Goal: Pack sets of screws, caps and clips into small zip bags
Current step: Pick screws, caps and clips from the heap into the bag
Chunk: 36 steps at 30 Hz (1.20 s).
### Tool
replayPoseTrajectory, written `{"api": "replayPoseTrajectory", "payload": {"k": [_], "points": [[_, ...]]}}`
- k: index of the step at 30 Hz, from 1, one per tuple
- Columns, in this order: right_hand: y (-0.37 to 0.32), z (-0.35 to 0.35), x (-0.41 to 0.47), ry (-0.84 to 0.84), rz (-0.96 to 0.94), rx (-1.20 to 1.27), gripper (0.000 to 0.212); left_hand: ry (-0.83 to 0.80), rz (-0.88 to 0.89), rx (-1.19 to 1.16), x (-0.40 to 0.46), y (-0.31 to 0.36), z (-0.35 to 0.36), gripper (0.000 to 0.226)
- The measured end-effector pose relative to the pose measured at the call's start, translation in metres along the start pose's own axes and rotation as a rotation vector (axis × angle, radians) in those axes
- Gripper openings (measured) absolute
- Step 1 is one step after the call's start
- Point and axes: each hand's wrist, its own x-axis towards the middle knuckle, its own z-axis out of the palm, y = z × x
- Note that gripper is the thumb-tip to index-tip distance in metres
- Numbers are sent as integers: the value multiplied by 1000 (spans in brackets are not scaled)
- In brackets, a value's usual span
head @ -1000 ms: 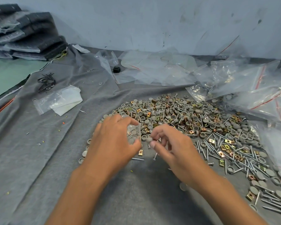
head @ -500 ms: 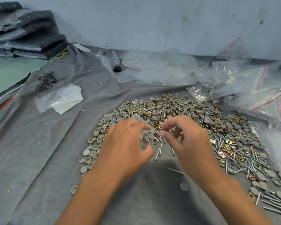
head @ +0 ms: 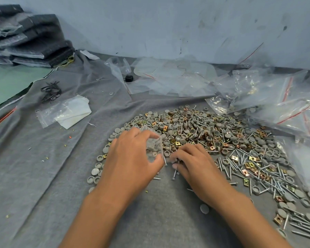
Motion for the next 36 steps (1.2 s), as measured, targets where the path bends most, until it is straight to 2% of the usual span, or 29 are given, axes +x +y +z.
{"api": "replayPoseTrajectory", "payload": {"k": [5, 14, 18, 22, 25, 27, 29, 36], "points": [[5, 1, -1, 83, 57, 37, 6, 4, 9, -3, -1, 1, 1, 36], [10, -9, 0, 77, 134, 142, 7, -15, 25, 7, -3, 2, 3, 34], [0, -25, -3, 262, 208, 444, 14, -59, 39, 37, -4, 5, 7, 35], [-22, -42, -5, 459, 15, 677, 20, -51, 61, 50, -6, 12, 10, 33], [-33, -40, -8, 506, -122, 562, 22, -94, 93, 69, -9, 17, 13, 31], [-35, -34, -9, 538, -156, 421, 21, -115, 108, 71, -10, 19, 13, 24], [-33, -29, -10, 536, -176, 346, 18, -115, 110, 54, -10, 21, 13, 27], [-29, -30, -9, 515, -206, 302, 20, -95, 110, 47, -10, 21, 13, 35]]}}
